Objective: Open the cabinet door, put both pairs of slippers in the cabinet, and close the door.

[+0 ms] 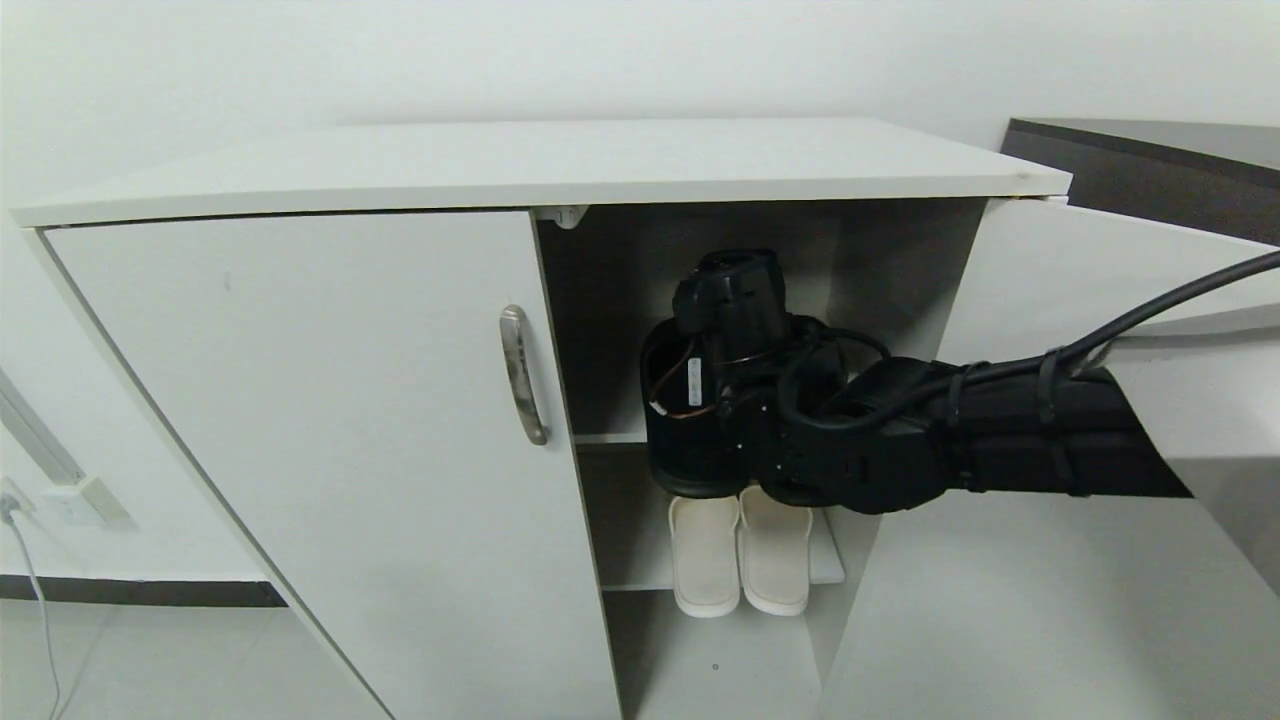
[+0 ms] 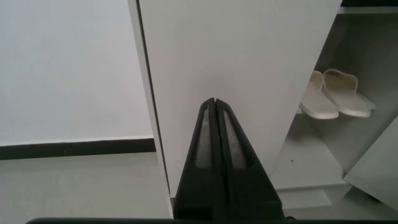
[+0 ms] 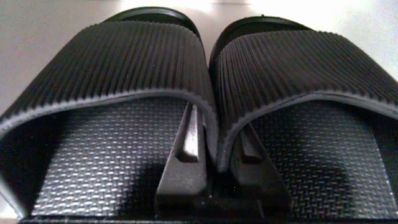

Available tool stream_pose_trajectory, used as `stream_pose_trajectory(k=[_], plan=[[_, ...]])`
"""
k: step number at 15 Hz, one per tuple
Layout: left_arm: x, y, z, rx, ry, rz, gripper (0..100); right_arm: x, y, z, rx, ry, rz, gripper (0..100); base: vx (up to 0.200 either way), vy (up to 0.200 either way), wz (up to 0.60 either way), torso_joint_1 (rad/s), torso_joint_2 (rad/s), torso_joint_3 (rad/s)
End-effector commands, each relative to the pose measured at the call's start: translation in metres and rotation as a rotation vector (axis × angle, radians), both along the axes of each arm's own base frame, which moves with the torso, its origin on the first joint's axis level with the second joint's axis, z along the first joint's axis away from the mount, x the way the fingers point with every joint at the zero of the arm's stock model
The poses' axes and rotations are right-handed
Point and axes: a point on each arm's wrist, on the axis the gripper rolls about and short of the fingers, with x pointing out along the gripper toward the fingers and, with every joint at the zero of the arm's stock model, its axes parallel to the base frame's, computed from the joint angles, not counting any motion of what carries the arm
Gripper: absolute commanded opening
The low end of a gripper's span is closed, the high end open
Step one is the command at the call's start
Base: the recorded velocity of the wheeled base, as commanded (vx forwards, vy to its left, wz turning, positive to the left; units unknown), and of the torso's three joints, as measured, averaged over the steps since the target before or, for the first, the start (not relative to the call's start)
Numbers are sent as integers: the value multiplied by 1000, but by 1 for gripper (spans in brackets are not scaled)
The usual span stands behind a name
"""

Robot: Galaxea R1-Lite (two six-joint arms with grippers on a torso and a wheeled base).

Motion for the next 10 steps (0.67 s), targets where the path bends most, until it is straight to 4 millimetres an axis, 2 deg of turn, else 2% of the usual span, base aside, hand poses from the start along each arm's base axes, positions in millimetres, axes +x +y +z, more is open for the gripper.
stream_pose_trajectory(k=[1,6,10], plan=[[0,0,0,-1,0,0,0,11,2,-3,9,3,8,0,0,0,0,0,0,0],[0,0,0,-1,0,2,0,35,-1,1,26,3,8,0,0,0,0,0,0,0],[0,0,0,-2,0,5,0,41,-2,4,28,-4,-14,0,0,0,0,0,0,0]])
